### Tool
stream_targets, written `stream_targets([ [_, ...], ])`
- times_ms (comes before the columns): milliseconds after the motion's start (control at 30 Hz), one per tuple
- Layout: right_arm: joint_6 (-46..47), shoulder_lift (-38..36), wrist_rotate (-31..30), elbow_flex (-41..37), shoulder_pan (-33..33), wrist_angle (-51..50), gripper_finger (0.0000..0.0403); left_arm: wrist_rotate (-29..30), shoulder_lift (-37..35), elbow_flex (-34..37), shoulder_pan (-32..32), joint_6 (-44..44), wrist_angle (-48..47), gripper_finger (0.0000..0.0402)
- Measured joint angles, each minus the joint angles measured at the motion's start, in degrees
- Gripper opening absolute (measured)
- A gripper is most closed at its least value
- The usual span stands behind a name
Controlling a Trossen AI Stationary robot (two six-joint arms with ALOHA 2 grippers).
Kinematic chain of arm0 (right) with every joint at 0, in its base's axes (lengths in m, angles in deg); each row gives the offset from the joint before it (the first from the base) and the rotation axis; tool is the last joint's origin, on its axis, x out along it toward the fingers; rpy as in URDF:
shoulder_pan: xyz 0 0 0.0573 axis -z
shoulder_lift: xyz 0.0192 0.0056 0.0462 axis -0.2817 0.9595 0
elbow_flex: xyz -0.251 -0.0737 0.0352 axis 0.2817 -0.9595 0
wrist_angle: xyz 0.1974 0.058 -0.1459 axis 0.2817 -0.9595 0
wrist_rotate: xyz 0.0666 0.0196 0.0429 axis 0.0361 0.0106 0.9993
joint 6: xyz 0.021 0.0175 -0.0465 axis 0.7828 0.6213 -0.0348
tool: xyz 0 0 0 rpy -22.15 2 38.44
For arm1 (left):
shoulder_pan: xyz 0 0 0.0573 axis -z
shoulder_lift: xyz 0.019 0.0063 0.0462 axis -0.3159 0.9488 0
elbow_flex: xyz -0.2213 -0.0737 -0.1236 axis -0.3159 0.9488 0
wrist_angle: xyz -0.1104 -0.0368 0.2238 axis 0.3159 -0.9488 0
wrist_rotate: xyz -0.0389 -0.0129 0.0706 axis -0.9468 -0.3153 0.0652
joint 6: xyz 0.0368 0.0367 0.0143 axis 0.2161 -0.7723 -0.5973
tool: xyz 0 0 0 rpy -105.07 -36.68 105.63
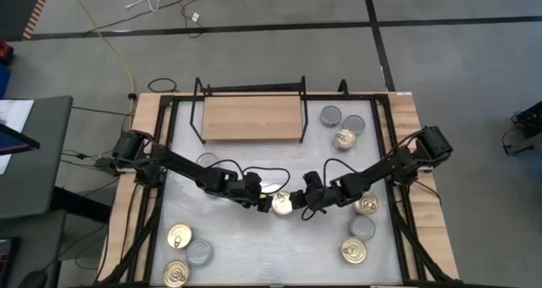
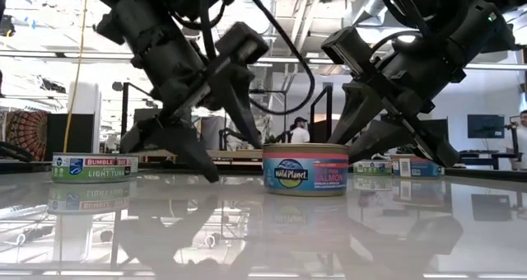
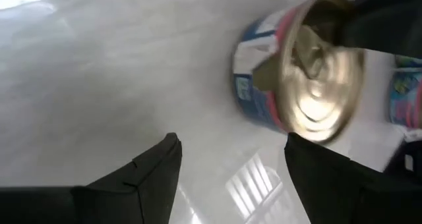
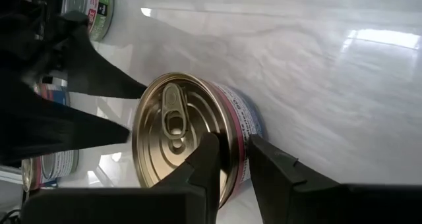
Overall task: Stack canned seafood by type on shelf
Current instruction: Put the blue tuna can on the shelf
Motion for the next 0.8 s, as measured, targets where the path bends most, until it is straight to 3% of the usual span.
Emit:
stream_targets([
  [267, 0.0, 0.0, 0.3, 0.0, -0.2, 0.1, 0.0102, 3.8, -4.6, 0.0, 0.0, -1.8, -0.6, 0.0259],
  [500, 0.0, 0.0, 0.7, 0.0, -0.2, 0.3, 0.0102, 2.7, -0.2, 0.0, 0.1, 0.7, 6.8, 0.0259],
  [800, -0.2, 0.0, 1.4, 0.2, -0.2, 0.2, 0.0092, 2.8, 0.2, 0.0, -0.1, 1.5, 7.5, 0.0259],
])
